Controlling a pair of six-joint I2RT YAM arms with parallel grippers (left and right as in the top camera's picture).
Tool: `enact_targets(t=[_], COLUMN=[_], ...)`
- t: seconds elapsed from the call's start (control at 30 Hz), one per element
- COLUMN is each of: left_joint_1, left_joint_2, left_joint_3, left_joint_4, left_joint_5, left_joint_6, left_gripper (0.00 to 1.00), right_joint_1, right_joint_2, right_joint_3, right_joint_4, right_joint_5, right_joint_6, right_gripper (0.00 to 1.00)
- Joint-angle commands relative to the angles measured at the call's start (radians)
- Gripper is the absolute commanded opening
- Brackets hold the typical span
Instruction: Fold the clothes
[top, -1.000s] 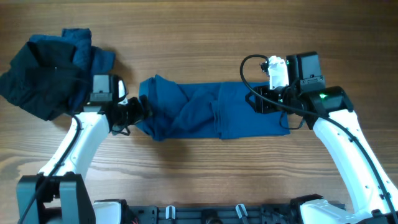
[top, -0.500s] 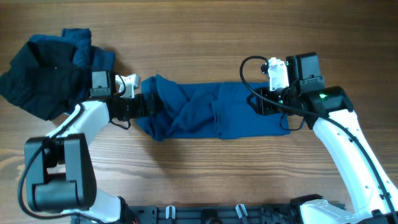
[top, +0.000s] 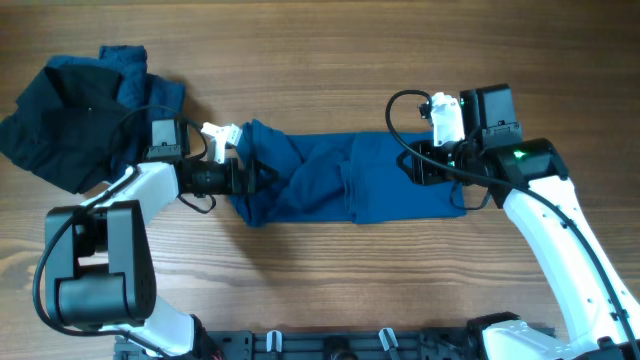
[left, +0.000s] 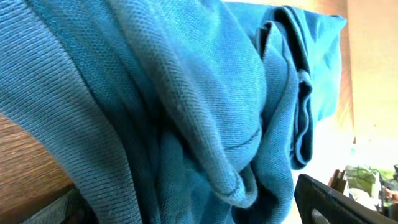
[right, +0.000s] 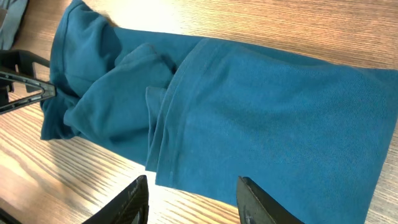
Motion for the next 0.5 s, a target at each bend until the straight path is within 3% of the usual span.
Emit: enact_targets(t=[0.0, 0.17, 0.3, 0.4, 0.47], left_joint_1=[-0.019, -0.069, -0.117, -0.137, -0.117], left_joint_2=[0.012, 0.012, 0.012, 0.012, 0.005], left_joint_3=[-0.01, -0.01, -0.01, -0.01, -0.009], left_joint_4=[-0.002, 0.039, 0.08, 0.082, 0.082], left_joint_5=[0.045, 0.045, 0.041, -0.002, -0.016], left_joint_6=[0.014, -0.005, -0.043, -0.108, -0.208], left_gripper=[0.98, 0.85, 0.66, 0.06, 0.04], right_joint_1=[-0.002, -0.002, -0.002, -0.002, -0.002], right_joint_2=[-0.005, -0.005, -0.005, -0.005, -0.005], right_joint_3=[0.004, 0.004, 0.004, 0.004, 0.004], right_joint_4=[0.002, 0.002, -0.002, -0.01, -0.017], right_joint_5=[0.014, 0.014, 0.014, 0.014, 0.014], right_joint_6=[-0.011, -0.011, -0.01, -0.01, -0.01], right_gripper=[0.46, 0.46, 0.46, 0.46, 0.45])
